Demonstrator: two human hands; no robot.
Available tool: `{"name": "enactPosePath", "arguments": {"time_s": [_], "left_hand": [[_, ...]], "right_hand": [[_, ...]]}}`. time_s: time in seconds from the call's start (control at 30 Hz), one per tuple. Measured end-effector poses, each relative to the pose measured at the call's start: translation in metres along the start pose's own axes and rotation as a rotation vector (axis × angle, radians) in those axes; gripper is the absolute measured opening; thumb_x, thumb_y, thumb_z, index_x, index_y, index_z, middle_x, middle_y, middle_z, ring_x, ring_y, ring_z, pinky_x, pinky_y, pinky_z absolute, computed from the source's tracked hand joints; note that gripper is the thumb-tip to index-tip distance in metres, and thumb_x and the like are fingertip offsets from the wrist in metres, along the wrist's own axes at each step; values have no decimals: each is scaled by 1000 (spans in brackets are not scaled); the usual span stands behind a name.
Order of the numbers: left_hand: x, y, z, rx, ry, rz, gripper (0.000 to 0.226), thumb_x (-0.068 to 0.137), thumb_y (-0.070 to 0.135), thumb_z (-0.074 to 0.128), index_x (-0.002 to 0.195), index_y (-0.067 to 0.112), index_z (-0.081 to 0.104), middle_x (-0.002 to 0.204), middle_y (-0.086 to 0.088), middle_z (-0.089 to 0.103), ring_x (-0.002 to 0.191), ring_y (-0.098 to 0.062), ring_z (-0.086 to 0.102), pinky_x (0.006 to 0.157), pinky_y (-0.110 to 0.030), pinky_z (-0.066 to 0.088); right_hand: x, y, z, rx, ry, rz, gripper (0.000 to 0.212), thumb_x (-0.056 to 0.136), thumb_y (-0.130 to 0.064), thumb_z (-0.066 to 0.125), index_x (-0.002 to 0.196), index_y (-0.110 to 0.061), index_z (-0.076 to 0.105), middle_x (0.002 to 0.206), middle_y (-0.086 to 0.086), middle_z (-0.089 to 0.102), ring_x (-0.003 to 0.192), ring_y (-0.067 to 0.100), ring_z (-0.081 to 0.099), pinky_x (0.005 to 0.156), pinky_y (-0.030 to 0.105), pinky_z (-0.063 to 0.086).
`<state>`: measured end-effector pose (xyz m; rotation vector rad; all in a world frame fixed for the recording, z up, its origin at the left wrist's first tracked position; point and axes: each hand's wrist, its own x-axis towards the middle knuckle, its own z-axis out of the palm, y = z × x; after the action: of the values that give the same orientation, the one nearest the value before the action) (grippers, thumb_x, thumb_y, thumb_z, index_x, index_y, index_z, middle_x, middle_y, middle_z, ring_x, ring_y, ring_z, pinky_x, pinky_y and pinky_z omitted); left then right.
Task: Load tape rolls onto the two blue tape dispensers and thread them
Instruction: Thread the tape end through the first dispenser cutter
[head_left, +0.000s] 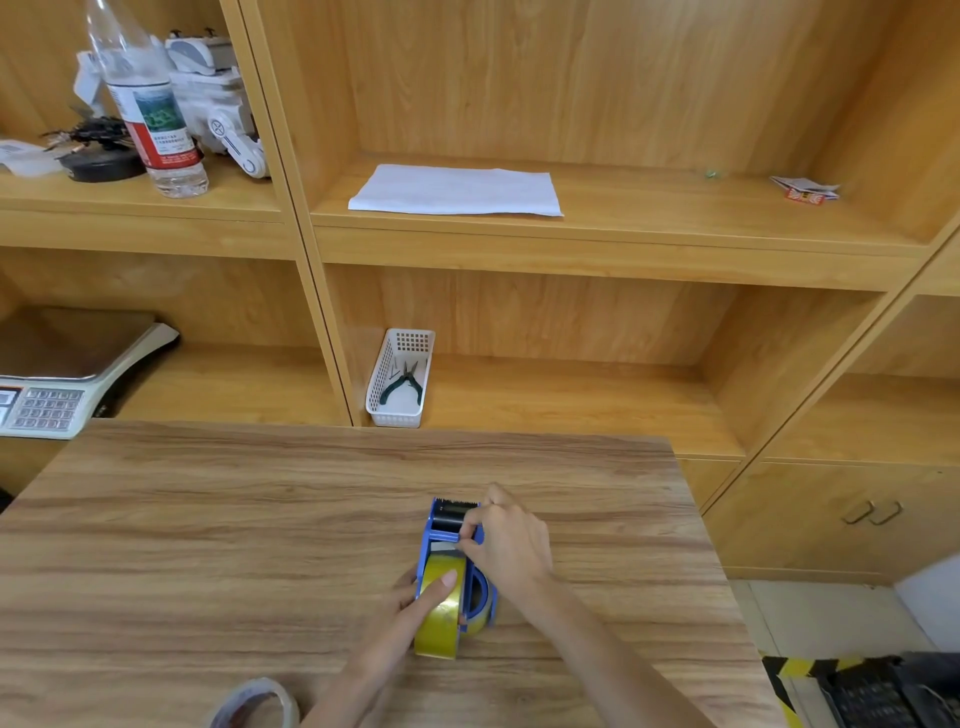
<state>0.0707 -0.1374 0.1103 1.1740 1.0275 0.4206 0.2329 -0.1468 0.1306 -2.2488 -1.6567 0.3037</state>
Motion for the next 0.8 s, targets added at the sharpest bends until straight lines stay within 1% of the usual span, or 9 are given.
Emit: {"name": "enactPosePath", "arguments": {"time_s": [0.1,0.13,0.2,0.3,0.43,0.53,0.63,0.73,0.8], "left_hand": [[2,2,1,-49,-4,-24,51,60,59,74,80,12,81,108,-16,72,91,-28,74,71,-28,57],[2,2,1,-55,-6,-31,50,61,57,74,79,11,81,107,-17,72,90,-27,74,68,-26,56],[0,4,2,-66,-12,-35,41,68,52,76,75,13,81,105,-20,72,87,-27,74,68,-27,56],[-1,6,4,-68,-3,-34,30,80,42,71,68,15,81,100,-23,74,81,-25,74,69,-29,54],[-1,5,4,-77,5,-38,33,86,34,65,64,14,79,89,-19,76,76,-21,73,71,-29,52],[0,4,1,-70,-2,-50,39,85,34,66,73,-1,77,89,-19,75,77,-20,74,71,-27,53],[-1,2,-4,-61,-27,-56,39,90,27,64,78,-9,75,92,-13,73,72,-16,73,62,-20,53],[-3,1,-7,-61,-59,-77,33,90,23,64,77,-6,75,83,-11,73,64,-14,72,55,-19,53],[-4,2,-9,-49,-97,-88,30,86,29,68,79,2,77,82,-13,75,68,-15,73,58,-21,54]], "right_hand": [[0,9,7,41,37,-52,10,85,-29,69,76,-26,66,127,-15,45,111,8,45,57,24,38],[0,11,9,49,41,-56,12,85,-29,68,74,-26,65,140,-18,40,120,8,41,58,24,38],[-1,15,11,54,44,-71,13,86,-29,67,73,-25,65,149,-23,36,125,8,38,60,25,39],[-2,18,10,76,51,-93,13,87,-29,67,75,-24,65,145,-24,41,121,9,42,63,27,44],[-2,20,10,158,39,-84,12,87,-29,67,75,-25,65,142,-26,43,121,6,42,71,32,50],[0,20,8,232,16,-79,12,87,-28,66,74,-29,65,140,-28,45,115,4,54,77,30,46],[2,20,5,284,-33,-82,12,87,-27,66,75,-29,65,141,-31,45,101,3,61,81,27,41],[0,21,4,317,-56,-102,12,88,-22,65,77,-25,61,142,-29,47,110,-1,56,84,23,34],[-1,21,4,332,-65,-111,10,89,-19,64,80,-23,61,142,-28,48,120,-6,51,85,23,32]]}}
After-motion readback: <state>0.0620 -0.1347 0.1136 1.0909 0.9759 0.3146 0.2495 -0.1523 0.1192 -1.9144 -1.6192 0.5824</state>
